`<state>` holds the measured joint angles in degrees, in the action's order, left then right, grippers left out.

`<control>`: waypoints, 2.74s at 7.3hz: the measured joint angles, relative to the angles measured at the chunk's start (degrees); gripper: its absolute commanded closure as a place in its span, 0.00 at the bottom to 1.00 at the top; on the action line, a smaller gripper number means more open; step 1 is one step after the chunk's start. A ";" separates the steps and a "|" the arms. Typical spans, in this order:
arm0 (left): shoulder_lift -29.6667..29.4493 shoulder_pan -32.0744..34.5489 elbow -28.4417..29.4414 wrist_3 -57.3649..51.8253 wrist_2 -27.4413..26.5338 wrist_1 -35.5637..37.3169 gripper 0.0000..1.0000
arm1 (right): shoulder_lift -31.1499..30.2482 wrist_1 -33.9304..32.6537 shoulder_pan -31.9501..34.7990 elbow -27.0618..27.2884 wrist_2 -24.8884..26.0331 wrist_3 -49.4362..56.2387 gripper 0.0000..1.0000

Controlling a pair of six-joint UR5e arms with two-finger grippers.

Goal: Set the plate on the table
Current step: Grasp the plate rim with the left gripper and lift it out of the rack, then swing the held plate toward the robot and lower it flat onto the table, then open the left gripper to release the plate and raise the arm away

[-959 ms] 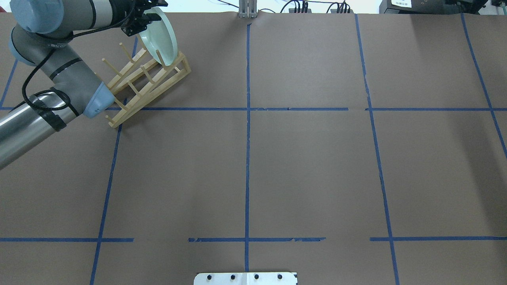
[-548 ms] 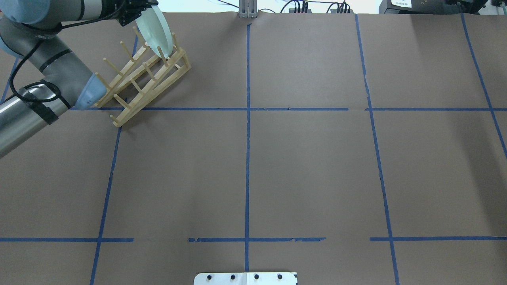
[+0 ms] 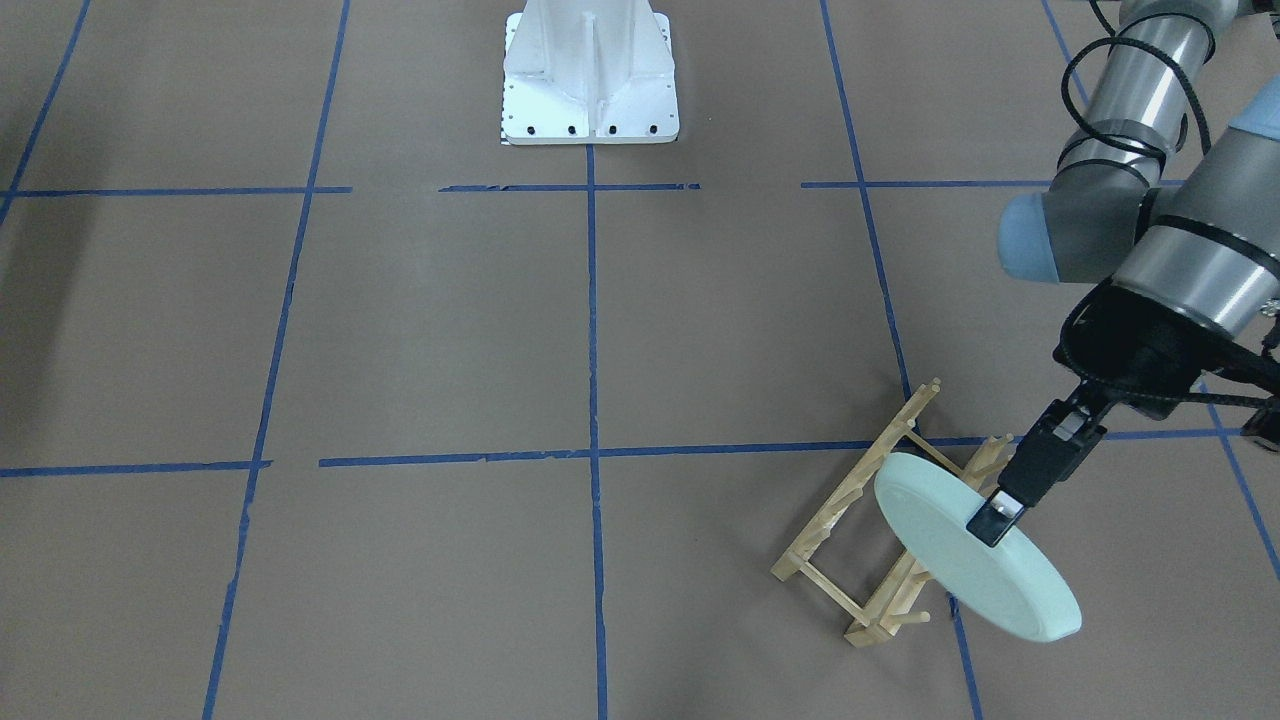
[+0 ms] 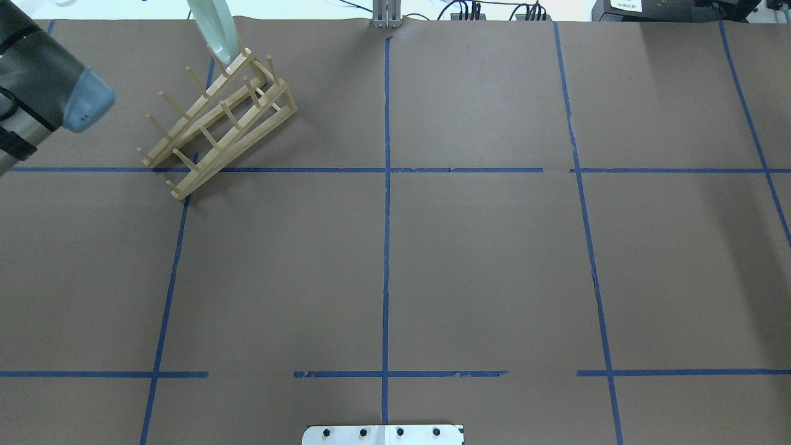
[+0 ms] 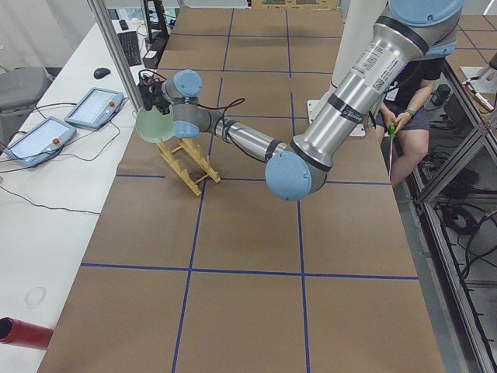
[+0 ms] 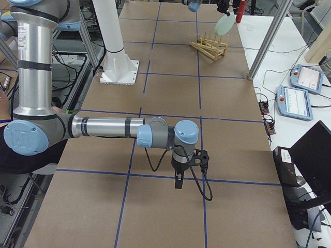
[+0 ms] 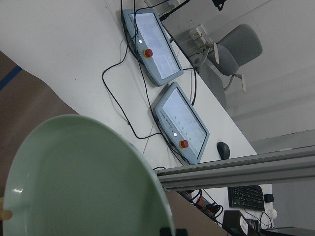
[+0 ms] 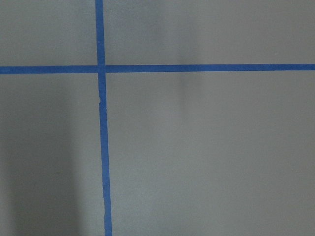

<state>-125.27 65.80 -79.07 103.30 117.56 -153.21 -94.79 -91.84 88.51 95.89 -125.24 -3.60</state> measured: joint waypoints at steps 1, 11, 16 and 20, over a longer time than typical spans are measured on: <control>0.07 1.98 -2.84 -0.30 3.73 3.42 1.00 | 0.01 0.00 0.00 0.00 -0.01 0.00 0.00; -1.09 -39.35 -36.18 -46.92 -28.84 85.87 1.00 | -0.03 0.02 0.00 0.00 -0.01 0.00 0.00; -1.61 -51.42 -25.30 -47.49 -39.61 87.94 0.53 | -0.05 0.05 0.00 0.00 0.00 0.00 0.00; -3.08 -50.22 -26.41 -47.43 -39.72 85.35 0.00 | -0.02 0.02 0.00 0.00 -0.01 0.00 0.00</control>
<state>-128.35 15.58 -105.48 55.87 77.84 -67.85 -94.81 -91.82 88.50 95.89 -125.24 -3.60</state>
